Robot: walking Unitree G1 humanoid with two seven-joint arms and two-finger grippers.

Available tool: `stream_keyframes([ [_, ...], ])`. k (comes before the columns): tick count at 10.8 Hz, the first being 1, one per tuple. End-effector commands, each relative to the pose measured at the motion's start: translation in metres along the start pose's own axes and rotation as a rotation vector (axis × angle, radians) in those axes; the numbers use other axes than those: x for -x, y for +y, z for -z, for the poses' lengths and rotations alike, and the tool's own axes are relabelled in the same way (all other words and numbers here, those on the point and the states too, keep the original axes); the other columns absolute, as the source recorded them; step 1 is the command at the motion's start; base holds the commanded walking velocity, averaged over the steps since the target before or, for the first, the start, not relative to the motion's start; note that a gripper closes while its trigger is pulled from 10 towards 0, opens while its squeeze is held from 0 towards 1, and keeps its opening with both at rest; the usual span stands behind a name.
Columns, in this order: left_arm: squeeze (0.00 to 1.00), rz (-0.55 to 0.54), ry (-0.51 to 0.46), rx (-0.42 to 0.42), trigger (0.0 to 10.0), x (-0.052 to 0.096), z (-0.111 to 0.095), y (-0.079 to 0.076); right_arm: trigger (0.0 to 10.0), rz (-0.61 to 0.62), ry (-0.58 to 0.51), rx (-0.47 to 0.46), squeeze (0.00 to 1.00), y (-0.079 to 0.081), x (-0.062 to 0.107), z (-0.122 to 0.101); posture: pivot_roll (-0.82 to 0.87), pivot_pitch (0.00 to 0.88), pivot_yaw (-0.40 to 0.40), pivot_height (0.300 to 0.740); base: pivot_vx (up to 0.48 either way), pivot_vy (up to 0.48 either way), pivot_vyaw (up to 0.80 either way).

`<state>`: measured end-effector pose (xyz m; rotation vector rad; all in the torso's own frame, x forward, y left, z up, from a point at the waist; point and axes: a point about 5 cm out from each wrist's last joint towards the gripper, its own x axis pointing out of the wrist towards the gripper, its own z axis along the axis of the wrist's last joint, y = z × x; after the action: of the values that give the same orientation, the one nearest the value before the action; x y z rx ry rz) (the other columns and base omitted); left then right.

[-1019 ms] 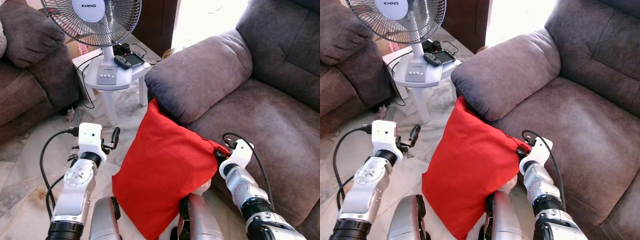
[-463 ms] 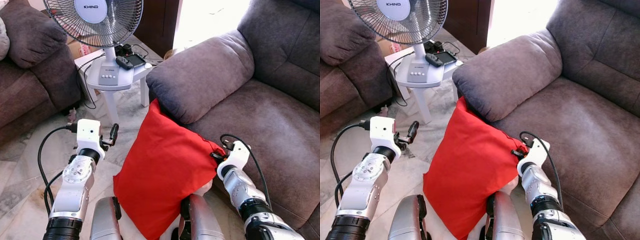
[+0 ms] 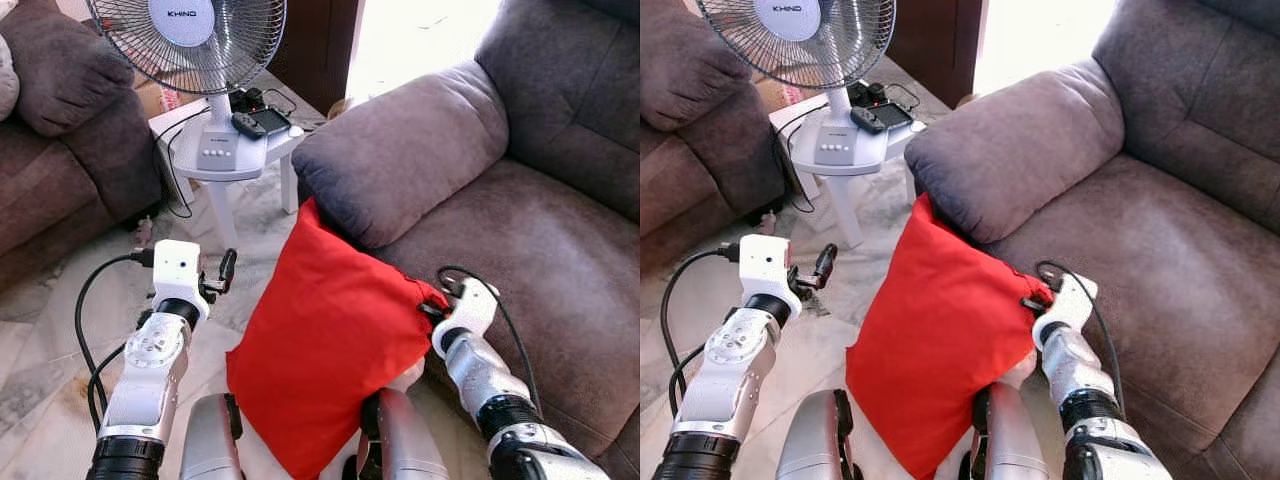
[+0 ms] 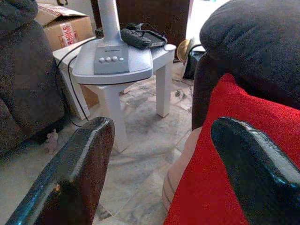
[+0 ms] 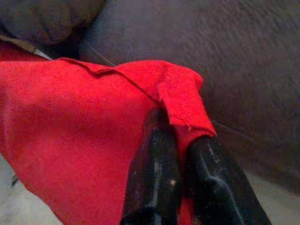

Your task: Move the pillow to the sofa from floor

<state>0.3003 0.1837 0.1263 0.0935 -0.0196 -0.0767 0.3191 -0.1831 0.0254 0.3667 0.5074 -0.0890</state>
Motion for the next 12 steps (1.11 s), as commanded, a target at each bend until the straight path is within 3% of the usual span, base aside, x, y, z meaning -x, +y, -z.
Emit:
stream_keyframes([
  [1, 0.0, -0.038, 0.026, 0.012, 10.0, 0.002, 0.007, 0.004, 10.0, -0.019, -0.045, 0.047, 0.0, 0.004, 0.0, -0.008, 0.09, 0.11, -0.078, 0.578, 0.0, 0.0, 0.0],
  [2, 0.0, -0.052, 0.024, 0.015, 10.0, 0.001, 0.007, 0.005, 10.0, -0.02, -0.069, 0.056, 0.0, 0.005, 0.001, -0.012, 0.09, 0.111, -0.078, 0.578, 0.0, 0.0, 0.0],
  [4, 0.0, -0.065, -0.001, 0.039, 10.0, 0.0, 0.002, 0.006, 10.0, -0.069, -0.238, 0.045, 0.0, 0.01, 0.006, -0.035, 0.09, 0.107, -0.077, 0.578, 0.0, 0.0, 0.0],
  [7, 0.0, -0.062, -0.088, -0.001, 10.0, 0.009, -0.005, -0.011, 10.0, -0.164, -0.392, 0.17, 0.0, 0.019, 0.027, -0.04, 0.08, 0.099, -0.074, 0.578, 0.0, 0.0, 0.0],
  [12, 0.0, -0.037, -0.111, -0.015, 10.0, 0.005, -0.009, -0.015, 10.0, -0.129, -0.427, 0.175, 0.0, 0.022, 0.03, -0.044, 0.09, 0.064, -0.073, 0.578, 0.0, 0.0, 0.0],
])
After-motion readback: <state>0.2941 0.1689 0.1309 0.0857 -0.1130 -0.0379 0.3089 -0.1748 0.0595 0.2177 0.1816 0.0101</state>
